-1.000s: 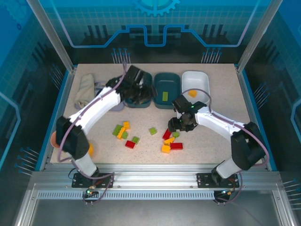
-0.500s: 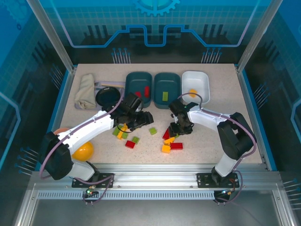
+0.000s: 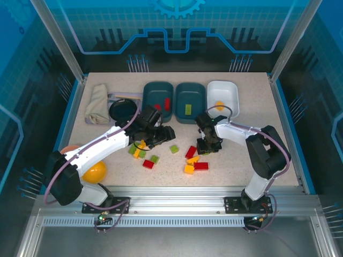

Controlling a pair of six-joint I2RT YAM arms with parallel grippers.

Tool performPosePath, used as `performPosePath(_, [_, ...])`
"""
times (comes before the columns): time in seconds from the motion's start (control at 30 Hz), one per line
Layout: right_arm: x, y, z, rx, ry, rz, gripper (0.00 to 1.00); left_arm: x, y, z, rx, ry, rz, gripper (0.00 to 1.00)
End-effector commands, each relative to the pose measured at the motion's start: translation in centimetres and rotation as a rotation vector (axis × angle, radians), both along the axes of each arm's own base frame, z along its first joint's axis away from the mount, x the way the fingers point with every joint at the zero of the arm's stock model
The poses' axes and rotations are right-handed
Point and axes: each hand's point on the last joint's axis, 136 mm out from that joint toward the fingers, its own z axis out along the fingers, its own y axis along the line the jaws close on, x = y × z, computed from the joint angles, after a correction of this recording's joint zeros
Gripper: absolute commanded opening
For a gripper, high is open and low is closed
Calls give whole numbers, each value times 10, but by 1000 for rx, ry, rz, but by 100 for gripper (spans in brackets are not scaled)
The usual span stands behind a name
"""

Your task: Sort the legos into containers by color

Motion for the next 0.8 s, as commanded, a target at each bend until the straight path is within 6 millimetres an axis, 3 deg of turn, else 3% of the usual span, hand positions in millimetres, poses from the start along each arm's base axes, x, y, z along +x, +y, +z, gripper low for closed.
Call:
performPosePath(0.0, [-2,-9,-1,-29,-6,-31,35,2,-4,13,-24,-37,-5,68])
performPosePath(0.07, [3,-10,13,-44,-58,-26,33,2,-2,18,-25,-53,2,68])
performPosePath(0.2, [24,-1,63,-24,-195,-22,31,8,5,42,-19,-108,28,71])
performPosePath(0.3, [49,15,96,35,-266,-37,31,19,12,62,-23,-154,56,73])
performPosePath(0.4, [82,36,113,98,-298,-48,31,34,24,79,-29,-196,97,77])
performPosePath(0.57, [134,69,118,171,-290,-57,30,57,47,99,-11,-267,159,86])
performPosePath(0.77, [176,86,92,241,-211,-103,30,61,55,99,-9,-265,183,88])
